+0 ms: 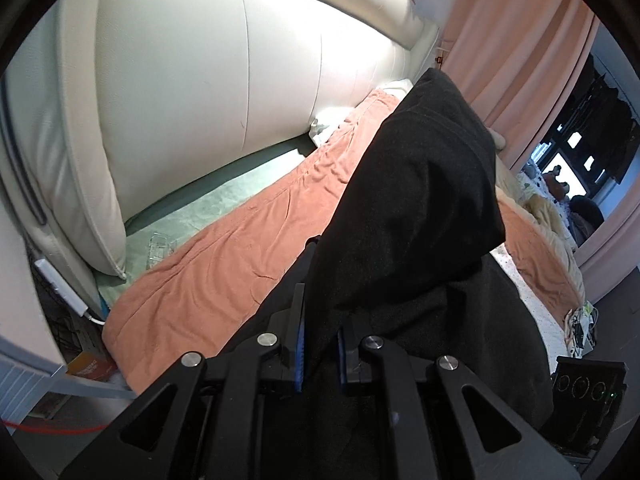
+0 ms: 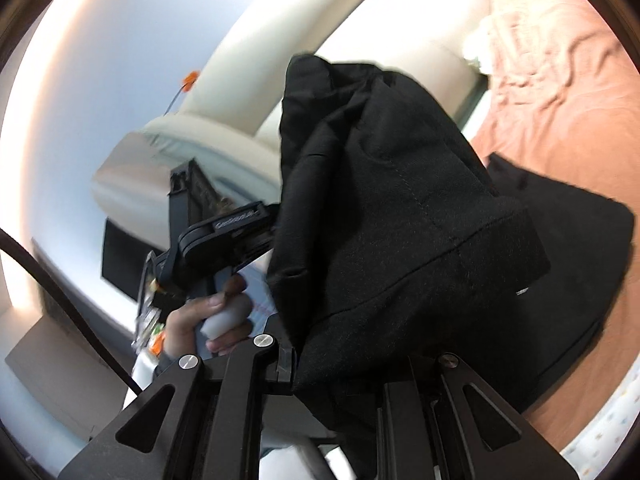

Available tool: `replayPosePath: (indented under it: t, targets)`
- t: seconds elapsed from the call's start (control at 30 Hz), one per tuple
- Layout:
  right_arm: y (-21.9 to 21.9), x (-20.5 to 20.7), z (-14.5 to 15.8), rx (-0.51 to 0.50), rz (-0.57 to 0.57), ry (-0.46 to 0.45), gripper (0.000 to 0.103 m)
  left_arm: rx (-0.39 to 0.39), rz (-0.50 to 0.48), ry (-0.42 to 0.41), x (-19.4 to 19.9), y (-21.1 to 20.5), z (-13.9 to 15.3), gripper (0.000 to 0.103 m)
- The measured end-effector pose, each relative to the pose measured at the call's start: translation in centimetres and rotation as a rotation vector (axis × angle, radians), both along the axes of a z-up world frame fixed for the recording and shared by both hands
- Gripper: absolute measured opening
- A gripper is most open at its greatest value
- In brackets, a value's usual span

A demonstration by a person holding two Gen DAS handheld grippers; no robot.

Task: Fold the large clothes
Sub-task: 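Lift the folded jacket with both grippers and carry it toward the orange blanket, then lower the jacket onto the orange blanket and open both grippers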

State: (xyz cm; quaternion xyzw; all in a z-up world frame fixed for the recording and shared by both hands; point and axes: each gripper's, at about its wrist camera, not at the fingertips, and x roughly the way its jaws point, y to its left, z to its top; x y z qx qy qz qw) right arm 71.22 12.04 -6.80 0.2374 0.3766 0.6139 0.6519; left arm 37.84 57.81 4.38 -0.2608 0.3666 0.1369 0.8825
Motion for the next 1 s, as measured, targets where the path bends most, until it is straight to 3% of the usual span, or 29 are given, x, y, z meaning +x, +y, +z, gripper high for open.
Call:
replayPosePath:
  t: [0.3, 0.47, 0.63, 0.67, 0.7, 0.73, 0.77, 0.8, 0.9, 1.0]
  targets:
    - [-4.4, 8.3, -7.0, -0.050, -0.102, 0.114, 0.010, 0.053, -0.015, 0.146, 5.6, -0.9, -5.2, 0.013]
    - [-6.7, 11.5, -11.2, -0.124, -0.150, 0.190, 0.010, 0.096, 0.060, 0.248, 6.7, -0.4, -8.1, 0.020]
    - [-7.6, 11.8, -10.5, -0.133, -0.174, 0.189, 0.010, 0.067, 0.063, 0.246, 4.8, 0.0, -8.9, 0.024]
    - [-7.3, 12.2, -10.3, -0.141, -0.182, 0.175, 0.010, 0.075, 0.061, 0.240, 4.1, -0.2, -8.8, 0.028]
    - [-7.5, 12.2, -9.9, -0.143, -0.190, 0.164, 0.010, 0.076, 0.058, 0.234, 3.5, -0.5, -8.5, 0.049]
    - [-7.5, 12.1, -9.5, -0.143, -0.200, 0.160, 0.010, 0.069, 0.055, 0.224, 2.7, -0.6, -8.4, 0.082]
    - [-7.4, 12.0, -9.2, -0.146, -0.208, 0.161, 0.010, 0.049, 0.053, 0.206, 1.5, -0.7, -8.4, 0.095]
    - [-7.8, 12.0, -9.1, -0.146, -0.217, 0.161, 0.010, 0.037, 0.051, 0.193, 0.8, -0.8, -8.4, 0.101]
    - [-9.1, 12.2, -8.8, -0.148, -0.233, 0.153, 0.010, 0.036, 0.064, 0.169, -2.2, -1.4, -8.1, 0.101]
    - [-7.5, 10.4, -7.8, -0.145, -0.241, 0.136, 0.007, 0.026, 0.105, 0.124, -5.3, -1.9, -7.6, 0.101]
